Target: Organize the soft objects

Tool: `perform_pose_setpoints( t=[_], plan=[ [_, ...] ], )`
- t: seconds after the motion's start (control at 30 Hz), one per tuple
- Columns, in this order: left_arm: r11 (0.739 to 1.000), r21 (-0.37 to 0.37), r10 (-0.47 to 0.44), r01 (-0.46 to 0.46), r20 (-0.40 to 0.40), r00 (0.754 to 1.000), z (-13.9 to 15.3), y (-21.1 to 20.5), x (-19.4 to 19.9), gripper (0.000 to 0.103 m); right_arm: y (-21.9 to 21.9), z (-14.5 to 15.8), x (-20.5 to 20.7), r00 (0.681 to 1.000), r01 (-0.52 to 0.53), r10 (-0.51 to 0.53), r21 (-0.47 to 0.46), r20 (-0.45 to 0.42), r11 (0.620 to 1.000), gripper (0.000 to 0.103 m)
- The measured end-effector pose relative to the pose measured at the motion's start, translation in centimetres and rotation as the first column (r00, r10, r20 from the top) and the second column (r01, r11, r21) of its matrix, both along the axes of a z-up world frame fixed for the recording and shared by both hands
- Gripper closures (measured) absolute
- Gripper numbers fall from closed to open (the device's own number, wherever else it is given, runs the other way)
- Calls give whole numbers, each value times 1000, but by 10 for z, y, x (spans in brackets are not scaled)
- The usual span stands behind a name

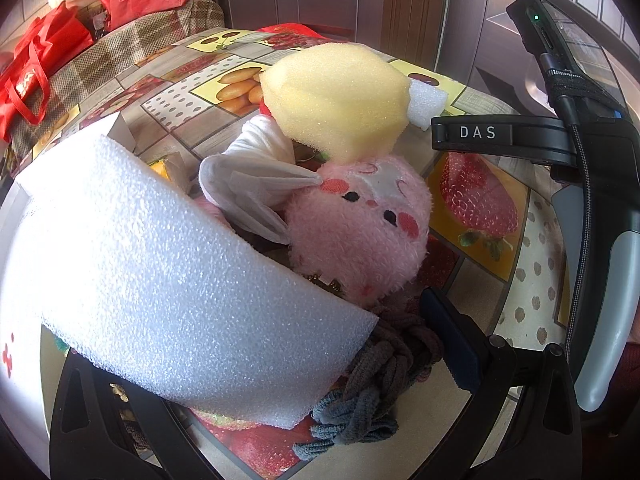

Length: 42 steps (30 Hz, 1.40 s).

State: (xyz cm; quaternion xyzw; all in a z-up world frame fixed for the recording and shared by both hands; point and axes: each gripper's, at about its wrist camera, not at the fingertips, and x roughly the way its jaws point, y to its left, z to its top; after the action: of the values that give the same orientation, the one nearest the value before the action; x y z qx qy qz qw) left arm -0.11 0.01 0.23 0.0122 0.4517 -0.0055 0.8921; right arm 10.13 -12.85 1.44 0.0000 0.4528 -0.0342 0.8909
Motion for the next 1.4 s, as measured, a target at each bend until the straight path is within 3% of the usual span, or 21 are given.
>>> perform_pose_setpoints(
  t=[0.7, 0.83, 0.9, 1.0, 1.1, 1.2, 1.3, 1.4],
  plan=[
    [1000, 7, -3, 3, 8, 1000, -1, -7, -4, 1, 0, 0, 0, 1000, 0, 0, -2, -1, 1000, 0],
    [1000, 22, 5, -6, 27, 1000, 2, -10, -10, 1, 0, 0, 1, 1000, 0, 0, -1, 0, 1000, 0],
    [999, 34, 14, -17, 74, 997, 8, -11, -18, 1, -1, 0, 1, 1000, 0, 0, 0, -1, 1000, 0],
    [1000, 16, 24, -27, 186, 982, 26, -11, -37, 0, -2, 1, 0, 1000, 0, 0, 5, 1, 1000, 0],
    [995, -95, 44, -17, 292, 955, 44, -1, -63, 0, -2, 2, -1, 1000, -6, 6, 14, 4, 1000, 0],
    [991, -125, 95, -53, 359, 928, 58, 13, -85, 0, -5, 3, -4, 999, -46, 46, 22, 10, 999, 0],
    [983, -132, 169, -125, 402, 900, 71, 37, -102, 0, -21, 9, -14, 996, -78, 70, 151, 63, 985, 0],
    [966, -186, 243, -180, 406, 881, 76, 67, -118, 0, -45, 23, -29, 978, -135, 75, 322, 193, 937, 0]
  ],
)
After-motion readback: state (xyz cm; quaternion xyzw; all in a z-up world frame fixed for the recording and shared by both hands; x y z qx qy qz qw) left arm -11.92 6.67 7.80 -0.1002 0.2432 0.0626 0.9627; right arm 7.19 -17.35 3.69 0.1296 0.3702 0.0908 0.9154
